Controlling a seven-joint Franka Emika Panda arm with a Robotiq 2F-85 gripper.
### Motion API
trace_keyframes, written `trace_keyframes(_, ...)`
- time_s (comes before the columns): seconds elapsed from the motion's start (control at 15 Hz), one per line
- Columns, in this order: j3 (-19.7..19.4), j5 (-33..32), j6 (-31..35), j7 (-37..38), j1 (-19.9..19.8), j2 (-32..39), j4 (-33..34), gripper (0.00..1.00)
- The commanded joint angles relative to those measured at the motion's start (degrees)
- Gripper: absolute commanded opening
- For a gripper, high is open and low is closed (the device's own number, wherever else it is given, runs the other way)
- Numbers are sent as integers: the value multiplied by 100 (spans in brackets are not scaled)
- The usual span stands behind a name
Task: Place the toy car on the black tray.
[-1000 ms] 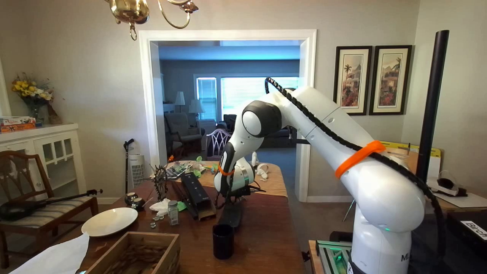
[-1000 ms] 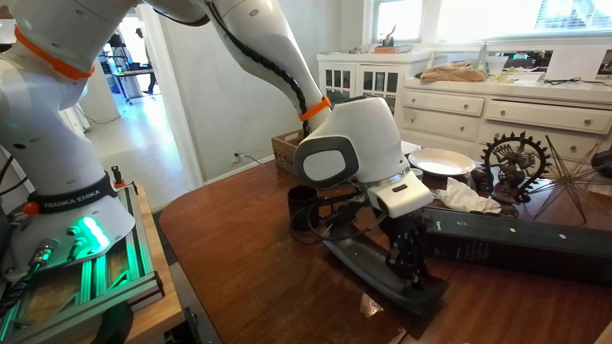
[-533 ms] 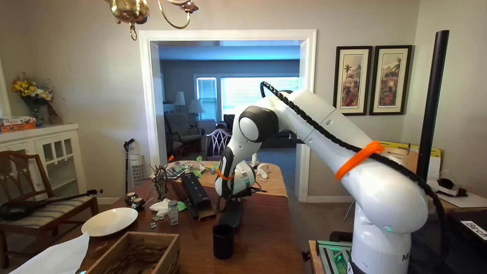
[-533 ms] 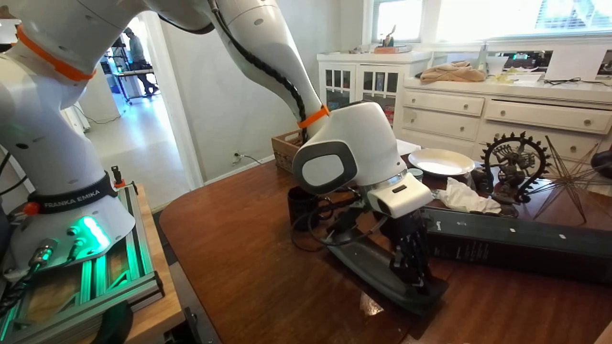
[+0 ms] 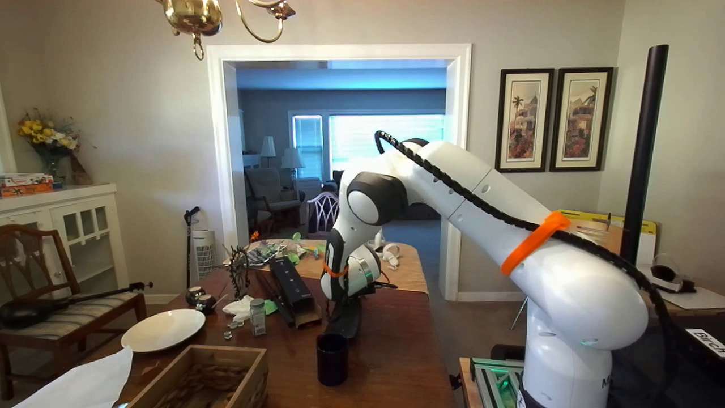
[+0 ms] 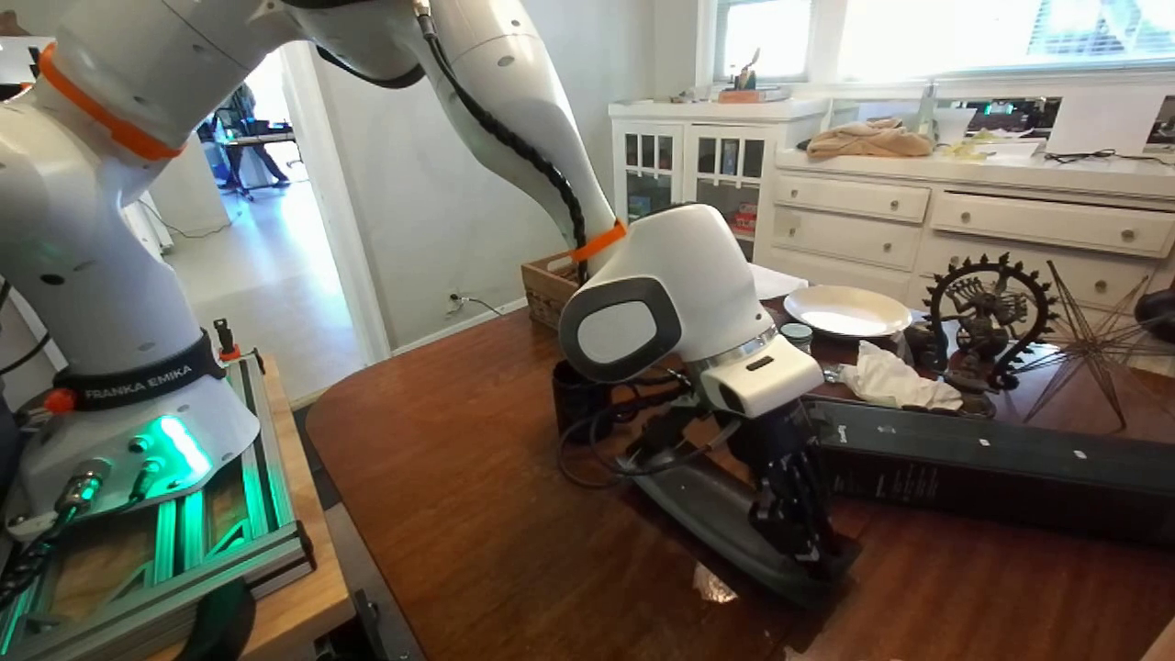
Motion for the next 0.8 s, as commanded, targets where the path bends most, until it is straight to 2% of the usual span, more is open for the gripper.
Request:
trace_keyframes(0.0,-8,376,67,314,104,172,31,7)
trace_keyframes(0.73,-84,587,23,614,279,270,12,7)
